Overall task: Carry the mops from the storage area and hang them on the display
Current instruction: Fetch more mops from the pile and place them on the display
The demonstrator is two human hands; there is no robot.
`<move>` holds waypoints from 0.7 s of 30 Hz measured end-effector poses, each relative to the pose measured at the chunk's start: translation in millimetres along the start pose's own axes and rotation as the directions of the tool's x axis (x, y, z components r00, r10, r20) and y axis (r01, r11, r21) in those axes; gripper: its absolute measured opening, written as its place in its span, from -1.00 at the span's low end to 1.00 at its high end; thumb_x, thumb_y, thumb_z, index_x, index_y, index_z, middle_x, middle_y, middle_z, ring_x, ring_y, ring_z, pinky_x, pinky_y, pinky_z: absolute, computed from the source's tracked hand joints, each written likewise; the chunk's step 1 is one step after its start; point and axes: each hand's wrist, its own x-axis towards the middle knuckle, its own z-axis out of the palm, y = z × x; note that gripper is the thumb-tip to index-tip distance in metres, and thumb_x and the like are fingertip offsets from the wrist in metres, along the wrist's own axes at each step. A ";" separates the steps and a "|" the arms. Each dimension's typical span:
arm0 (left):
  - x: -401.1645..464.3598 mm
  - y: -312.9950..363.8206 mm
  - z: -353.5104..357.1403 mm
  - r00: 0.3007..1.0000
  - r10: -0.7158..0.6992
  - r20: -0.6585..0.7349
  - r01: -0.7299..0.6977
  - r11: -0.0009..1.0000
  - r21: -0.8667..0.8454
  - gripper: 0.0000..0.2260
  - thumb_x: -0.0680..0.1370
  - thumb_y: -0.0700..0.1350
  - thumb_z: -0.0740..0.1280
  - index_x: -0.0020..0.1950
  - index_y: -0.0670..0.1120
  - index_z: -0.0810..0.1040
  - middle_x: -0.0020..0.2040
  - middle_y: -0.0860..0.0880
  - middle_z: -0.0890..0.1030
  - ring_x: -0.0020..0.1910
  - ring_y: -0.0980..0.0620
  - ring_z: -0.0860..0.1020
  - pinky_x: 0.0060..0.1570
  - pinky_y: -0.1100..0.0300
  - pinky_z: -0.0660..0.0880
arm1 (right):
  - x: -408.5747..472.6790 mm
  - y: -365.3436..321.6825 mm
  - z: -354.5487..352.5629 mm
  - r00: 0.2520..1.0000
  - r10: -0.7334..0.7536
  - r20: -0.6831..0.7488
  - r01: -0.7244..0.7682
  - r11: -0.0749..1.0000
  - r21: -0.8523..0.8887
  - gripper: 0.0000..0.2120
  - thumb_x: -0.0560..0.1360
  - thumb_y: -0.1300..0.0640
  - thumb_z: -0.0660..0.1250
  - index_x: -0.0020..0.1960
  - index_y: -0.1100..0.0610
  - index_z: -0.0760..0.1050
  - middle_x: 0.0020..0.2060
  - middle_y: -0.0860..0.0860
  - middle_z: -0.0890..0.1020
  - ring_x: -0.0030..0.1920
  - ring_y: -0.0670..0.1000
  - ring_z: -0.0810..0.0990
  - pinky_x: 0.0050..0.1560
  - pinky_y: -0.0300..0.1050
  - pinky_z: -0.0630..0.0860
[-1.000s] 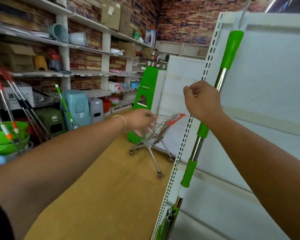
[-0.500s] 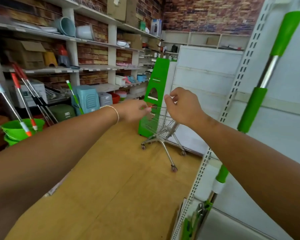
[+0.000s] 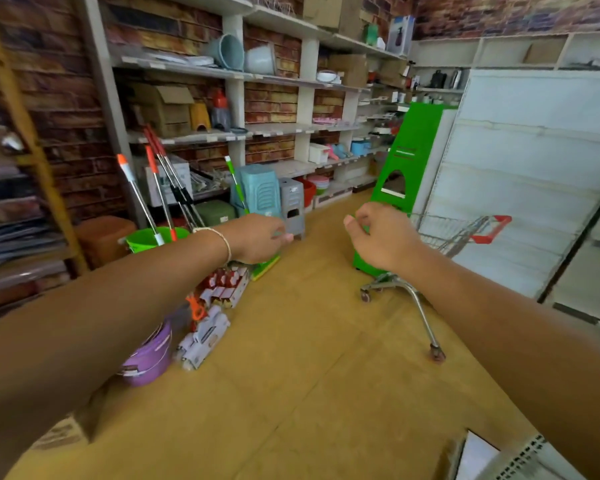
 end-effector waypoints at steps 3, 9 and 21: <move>8.4 -30.5 12.3 0.999 -0.040 0.018 0.040 0.999 0.009 -0.61 0.65 0.16 0.03 0.21 -0.08 0.45 0.11 -0.10 0.54 0.02 -0.07 0.48 0.00 0.08 0.43 | 20.9 -7.7 22.8 0.997 -0.056 0.060 0.059 0.996 -0.062 -0.52 0.64 -0.13 0.16 0.36 0.20 0.46 0.20 0.20 0.58 0.20 0.20 0.56 0.16 0.02 0.54; 40.9 -71.8 38.8 0.995 -0.083 0.052 0.084 0.996 -0.012 -0.62 0.65 0.13 0.03 0.23 -0.10 0.43 0.09 -0.11 0.55 -0.02 -0.06 0.48 -0.05 0.08 0.42 | 69.8 -4.7 67.2 0.988 -0.090 0.123 0.100 0.992 -0.081 -0.56 0.64 -0.12 0.17 0.30 0.20 0.49 0.14 0.20 0.59 0.14 0.20 0.57 0.12 0.01 0.53; 205.6 -118.7 25.0 0.982 -0.181 0.049 0.178 0.982 0.063 -0.63 0.67 0.11 0.03 0.26 -0.10 0.43 0.16 -0.13 0.54 0.09 -0.12 0.49 0.05 0.05 0.43 | 243.1 59.6 140.2 0.950 -0.132 0.284 0.170 0.979 -0.113 -0.47 0.66 -0.19 0.05 0.45 0.14 0.36 0.32 0.22 0.47 0.32 0.27 0.44 0.29 0.12 0.45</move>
